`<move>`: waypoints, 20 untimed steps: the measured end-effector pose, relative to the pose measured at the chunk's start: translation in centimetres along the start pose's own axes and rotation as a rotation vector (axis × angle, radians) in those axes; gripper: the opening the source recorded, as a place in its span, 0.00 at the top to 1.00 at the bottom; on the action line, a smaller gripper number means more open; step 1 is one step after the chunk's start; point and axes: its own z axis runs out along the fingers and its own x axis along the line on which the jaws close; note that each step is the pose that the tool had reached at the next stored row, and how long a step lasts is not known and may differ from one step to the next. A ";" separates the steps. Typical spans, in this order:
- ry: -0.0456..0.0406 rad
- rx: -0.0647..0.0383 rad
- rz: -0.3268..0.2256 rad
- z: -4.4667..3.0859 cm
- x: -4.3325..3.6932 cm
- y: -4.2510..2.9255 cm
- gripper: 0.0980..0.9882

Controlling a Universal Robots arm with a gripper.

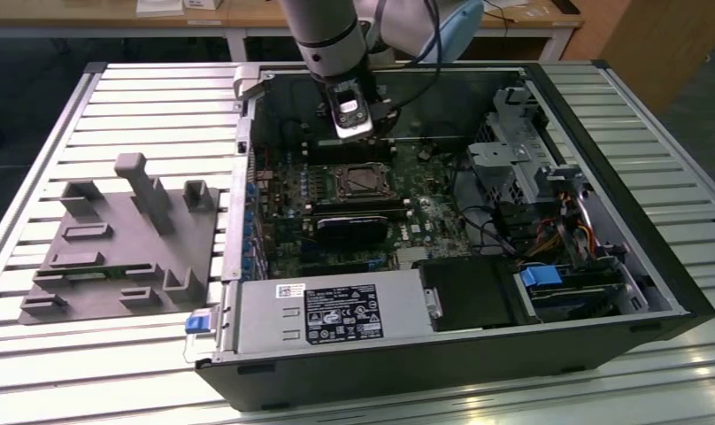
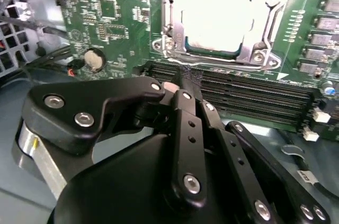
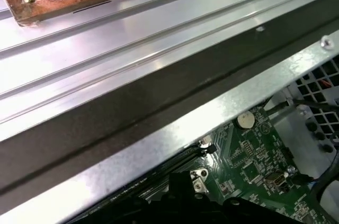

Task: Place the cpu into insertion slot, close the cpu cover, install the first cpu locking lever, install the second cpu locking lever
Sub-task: 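Install the first cpu locking lever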

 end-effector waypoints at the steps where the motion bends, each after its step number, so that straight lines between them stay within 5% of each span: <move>1: 0.0127 0.007 0.001 0.04 -0.06 0.03 1.00; 10: 0.1249 0.090 0.009 0.31 -0.72 0.35 1.00; 17: 0.1229 0.106 0.006 0.31 -0.87 0.13 1.00; 20: 0.1123 0.125 0.001 0.28 -1.00 -0.12 1.00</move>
